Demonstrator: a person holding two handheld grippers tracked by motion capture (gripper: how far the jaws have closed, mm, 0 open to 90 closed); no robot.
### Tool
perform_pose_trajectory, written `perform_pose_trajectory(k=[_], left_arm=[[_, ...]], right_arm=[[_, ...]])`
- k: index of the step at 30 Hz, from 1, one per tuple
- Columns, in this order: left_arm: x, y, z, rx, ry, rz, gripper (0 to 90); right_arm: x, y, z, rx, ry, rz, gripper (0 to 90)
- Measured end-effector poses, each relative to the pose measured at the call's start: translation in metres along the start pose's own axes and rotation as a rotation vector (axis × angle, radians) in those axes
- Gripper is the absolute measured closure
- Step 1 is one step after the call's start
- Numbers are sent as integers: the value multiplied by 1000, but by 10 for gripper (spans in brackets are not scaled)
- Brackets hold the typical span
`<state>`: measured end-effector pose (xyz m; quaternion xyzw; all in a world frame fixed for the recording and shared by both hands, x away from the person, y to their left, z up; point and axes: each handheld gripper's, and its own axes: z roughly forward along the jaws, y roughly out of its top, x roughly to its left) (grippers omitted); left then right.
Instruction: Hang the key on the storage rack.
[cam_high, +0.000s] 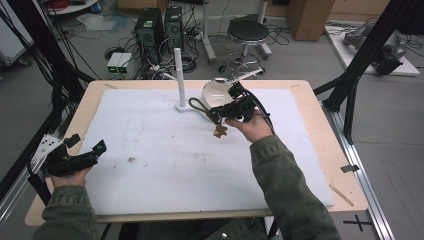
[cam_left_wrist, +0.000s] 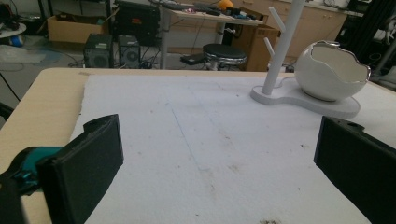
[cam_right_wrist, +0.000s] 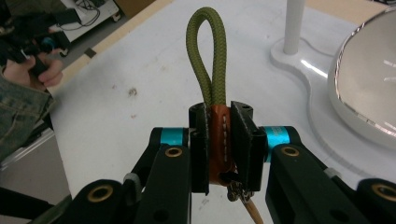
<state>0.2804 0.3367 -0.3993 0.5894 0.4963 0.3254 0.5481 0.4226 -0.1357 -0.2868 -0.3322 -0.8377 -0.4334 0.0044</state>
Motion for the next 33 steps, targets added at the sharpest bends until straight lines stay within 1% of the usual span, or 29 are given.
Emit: perform_pose_trajectory(k=[2, 3, 4, 5, 10, 12, 13, 14, 18, 20, 21, 23, 25, 27, 28, 29, 30, 33], left_arm=[[0, 0, 0, 0, -1, 1, 18], [0, 0, 0, 0, -1, 0, 18], [0, 0, 0, 1, 0, 1, 18], [0, 0, 0, 1, 0, 0, 18], [0, 0, 0, 0, -1, -2, 18], [0, 0, 0, -1, -1, -2, 18], [0, 0, 0, 0, -1, -2, 18], [0, 0, 0, 1, -1, -2, 18], [0, 0, 1, 0, -2, -3, 18], [0, 0, 1, 2, -3, -3, 18], [0, -1, 1, 1, -4, -4, 18], [0, -1, 1, -1, -4, -5, 18], [1, 0, 1, 4, -3, -3, 18], [1, 0, 1, 3, -4, -4, 18], [1, 0, 1, 3, -4, -4, 18], [1, 0, 1, 1, -4, -5, 18], [1, 0, 1, 1, -5, -5, 18], [1, 0, 1, -1, -6, -7, 18]], right_arm=[[0, 3, 0, -5, 4, 0, 780], [-1, 9, -1, -13, 5, -2, 780], [-1, 9, -1, -13, 5, -2, 780], [-1, 14, -2, -17, 15, 2, 780], [-1, 23, 1, -9, 14, 4, 780], [-2, 29, 4, -7, 9, 2, 780], [-2, 29, 4, -7, 9, 2, 780], [-2, 34, 5, -6, 1, -1, 780], [-4, 40, 7, -7, 3, 5, 780], [-6, 45, 9, -7, -3, 6, 780], [-8, 51, 11, -1, -9, 13, 780], [-9, 54, 12, -5, -14, 7, 780], [-12, 60, 14, -17, -4, 17, 780], [-15, 65, 16, -16, -5, 30, 780], [-16, 71, 19, -11, -14, 30, 779], [-16, 71, 19, -11, -14, 30, 779], [-18, 75, 21, -16, -12, 44, 779], [-19, 79, 24, -13, -19, 45, 779]])
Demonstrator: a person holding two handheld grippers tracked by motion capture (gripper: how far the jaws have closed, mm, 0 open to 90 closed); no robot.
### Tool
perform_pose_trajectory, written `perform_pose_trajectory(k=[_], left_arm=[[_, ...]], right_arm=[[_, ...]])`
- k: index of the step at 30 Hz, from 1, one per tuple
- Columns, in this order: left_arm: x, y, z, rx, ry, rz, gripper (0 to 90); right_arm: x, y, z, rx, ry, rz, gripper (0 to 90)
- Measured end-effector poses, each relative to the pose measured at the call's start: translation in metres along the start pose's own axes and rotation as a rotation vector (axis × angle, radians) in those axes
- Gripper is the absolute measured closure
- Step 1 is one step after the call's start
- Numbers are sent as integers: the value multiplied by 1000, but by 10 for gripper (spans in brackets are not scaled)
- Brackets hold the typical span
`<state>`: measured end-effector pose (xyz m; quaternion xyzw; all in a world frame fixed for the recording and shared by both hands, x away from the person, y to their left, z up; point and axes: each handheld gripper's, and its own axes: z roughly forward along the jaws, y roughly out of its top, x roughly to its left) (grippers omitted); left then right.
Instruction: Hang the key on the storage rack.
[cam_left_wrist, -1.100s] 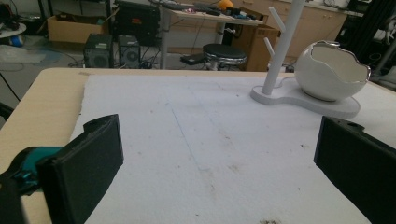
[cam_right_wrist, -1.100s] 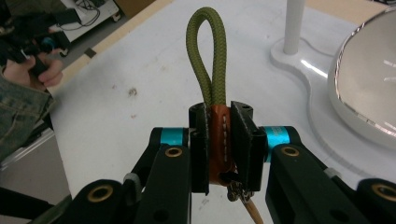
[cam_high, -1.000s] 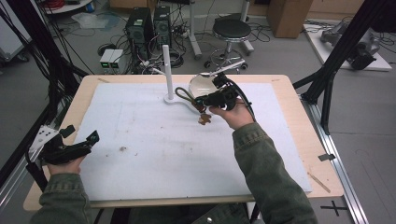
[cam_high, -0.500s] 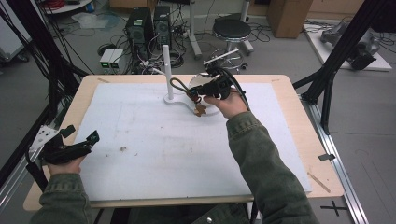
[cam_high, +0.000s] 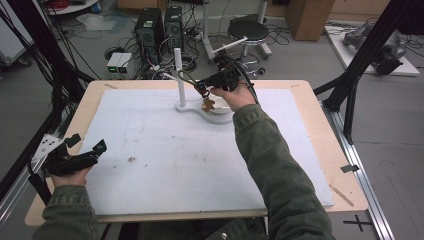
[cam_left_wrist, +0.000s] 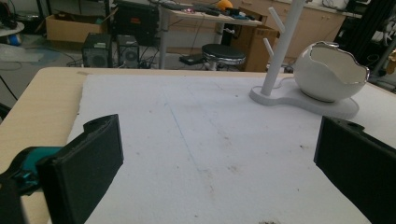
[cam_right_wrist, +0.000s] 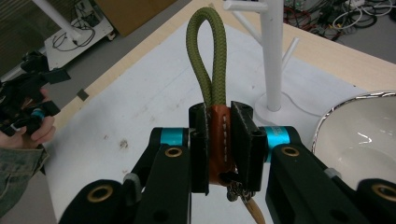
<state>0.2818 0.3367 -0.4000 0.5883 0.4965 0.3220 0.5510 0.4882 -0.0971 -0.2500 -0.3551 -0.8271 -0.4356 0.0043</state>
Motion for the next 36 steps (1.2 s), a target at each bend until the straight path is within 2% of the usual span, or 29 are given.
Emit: perform_pose_trajectory(k=[4, 9, 36], left_arm=[[0, 0, 0, 0, 0, -1, 18], [0, 0, 0, -3, 1, -2, 18], [1, -1, -2, 2, 3, -2, 18]], right_arm=[[1, 6, 4, 5, -11, 0, 778], [5, 17, 9, -11, 6, 0, 778], [-12, 22, 37, 9, -49, 60, 769]])
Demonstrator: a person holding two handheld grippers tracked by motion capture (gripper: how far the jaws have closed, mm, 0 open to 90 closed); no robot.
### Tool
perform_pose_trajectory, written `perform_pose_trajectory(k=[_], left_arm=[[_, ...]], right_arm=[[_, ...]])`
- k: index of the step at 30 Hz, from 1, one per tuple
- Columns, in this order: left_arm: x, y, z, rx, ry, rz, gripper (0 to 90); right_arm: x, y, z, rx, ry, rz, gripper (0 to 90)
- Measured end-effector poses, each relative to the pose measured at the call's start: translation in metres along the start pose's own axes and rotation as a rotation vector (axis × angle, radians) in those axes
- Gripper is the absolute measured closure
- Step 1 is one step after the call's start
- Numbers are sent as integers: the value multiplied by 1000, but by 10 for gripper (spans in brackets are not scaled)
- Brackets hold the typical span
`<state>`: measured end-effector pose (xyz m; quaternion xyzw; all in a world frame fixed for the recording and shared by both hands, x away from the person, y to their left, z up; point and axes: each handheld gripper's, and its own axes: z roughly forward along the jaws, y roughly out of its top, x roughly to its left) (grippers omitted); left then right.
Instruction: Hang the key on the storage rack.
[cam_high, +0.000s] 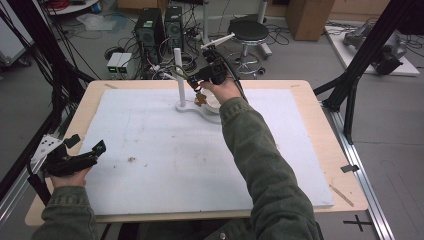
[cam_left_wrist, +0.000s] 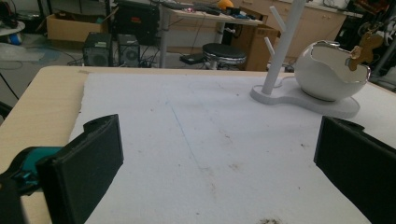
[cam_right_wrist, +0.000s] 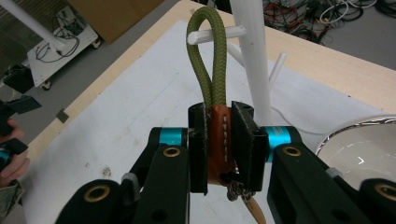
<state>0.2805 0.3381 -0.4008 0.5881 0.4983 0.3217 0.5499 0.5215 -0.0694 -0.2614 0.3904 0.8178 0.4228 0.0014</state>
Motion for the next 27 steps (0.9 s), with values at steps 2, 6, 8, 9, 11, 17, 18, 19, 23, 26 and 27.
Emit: perform_pose_trajectory(k=[2, 6, 8, 9, 11, 17, 18, 19, 23, 26, 27], left_arm=[[0, 0, 0, 0, 0, 0, 18], [0, 0, 0, 1, 0, 2, 18], [0, 0, 0, 2, 0, 1, 18], [0, 0, 0, 2, 0, 0, 18], [0, 0, 0, 2, -2, 0, 18], [0, -1, -1, 6, -4, -5, 18], [1, -1, -2, 2, -3, -8, 18], [1, -1, -2, 2, -3, -9, 18], [0, -2, -4, 0, -5, -11, 18], [-1, -2, -6, -2, -7, -17, 18], [-1, -2, -7, -2, -7, -17, 18]], right_arm=[[-1, 0, 3, -2, -7, 5, 769], [-6, 0, 7, -1, -20, 12, 769], [-7, 0, 10, 2, -27, 15, 769], [-8, 0, 11, 1, -34, 14, 769], [-9, 0, 13, 1, -37, 13, 765], [-10, 0, 17, 1, -32, 15, 698], [-10, 0, 17, -2, -28, 20, 640], [-10, 0, 16, -1, -34, 32, 590], [-5, -3, 13, -5, -82, -1, 339], [0, -8, 11, 11, -97, -4, 191], [0, -9, 11, 14, -107, -7, 149]])
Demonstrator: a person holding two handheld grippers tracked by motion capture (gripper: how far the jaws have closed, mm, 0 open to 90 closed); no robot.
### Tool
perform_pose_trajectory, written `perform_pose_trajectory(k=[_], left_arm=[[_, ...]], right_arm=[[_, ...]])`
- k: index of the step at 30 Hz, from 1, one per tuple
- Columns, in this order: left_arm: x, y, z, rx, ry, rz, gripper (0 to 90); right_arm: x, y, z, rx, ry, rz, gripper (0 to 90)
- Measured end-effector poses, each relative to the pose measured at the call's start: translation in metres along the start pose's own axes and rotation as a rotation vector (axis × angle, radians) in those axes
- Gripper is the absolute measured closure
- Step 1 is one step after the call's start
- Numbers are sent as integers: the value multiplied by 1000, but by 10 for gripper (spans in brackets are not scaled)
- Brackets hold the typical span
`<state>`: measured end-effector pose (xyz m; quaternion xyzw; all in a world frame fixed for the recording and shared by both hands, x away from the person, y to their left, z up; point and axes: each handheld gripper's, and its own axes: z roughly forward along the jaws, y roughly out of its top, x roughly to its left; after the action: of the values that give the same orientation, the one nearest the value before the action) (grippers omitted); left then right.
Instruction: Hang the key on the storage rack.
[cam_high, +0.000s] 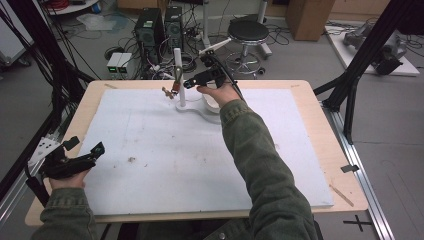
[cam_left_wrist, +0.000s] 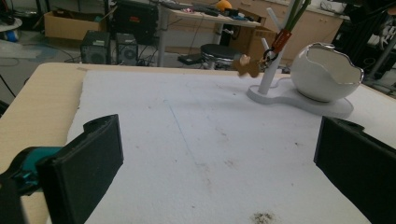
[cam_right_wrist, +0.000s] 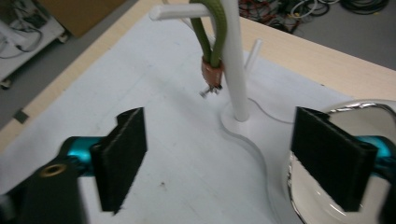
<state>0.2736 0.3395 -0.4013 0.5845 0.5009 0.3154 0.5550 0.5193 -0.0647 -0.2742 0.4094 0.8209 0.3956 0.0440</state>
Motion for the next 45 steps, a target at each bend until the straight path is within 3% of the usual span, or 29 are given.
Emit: perform_pose_trajectory(k=[4, 5, 7, 15, 26, 29, 33, 45], left_arm=[[-1, 0, 0, 2, -2, -2, 18], [-1, 0, 0, 2, -2, -2, 18], [-1, 0, 0, 2, -1, -4, 18], [-1, 0, 0, 3, -2, 0, 18], [-1, 0, 0, 1, -2, 0, 18], [-1, 0, 0, 1, -2, 0, 18], [-2, 0, 1, 2, -3, 1, 18], [-3, 0, 2, 7, -2, 2, 18]], right_arm=[[3, -3, -5, 3, -28, -26, 62], [7, -5, -8, 2, -54, -51, 7], [9, -6, -9, 11, -35, -78, 6], [18, -11, -17, 13, -62, -124, 6], [16, -15, -45, -28, -109, -114, 6], [12, -22, -52, -57, -109, -104, 7], [3, -34, -59, -46, -116, -87, 7], [-19, -65, -81, -82, -129, -53, 7]])
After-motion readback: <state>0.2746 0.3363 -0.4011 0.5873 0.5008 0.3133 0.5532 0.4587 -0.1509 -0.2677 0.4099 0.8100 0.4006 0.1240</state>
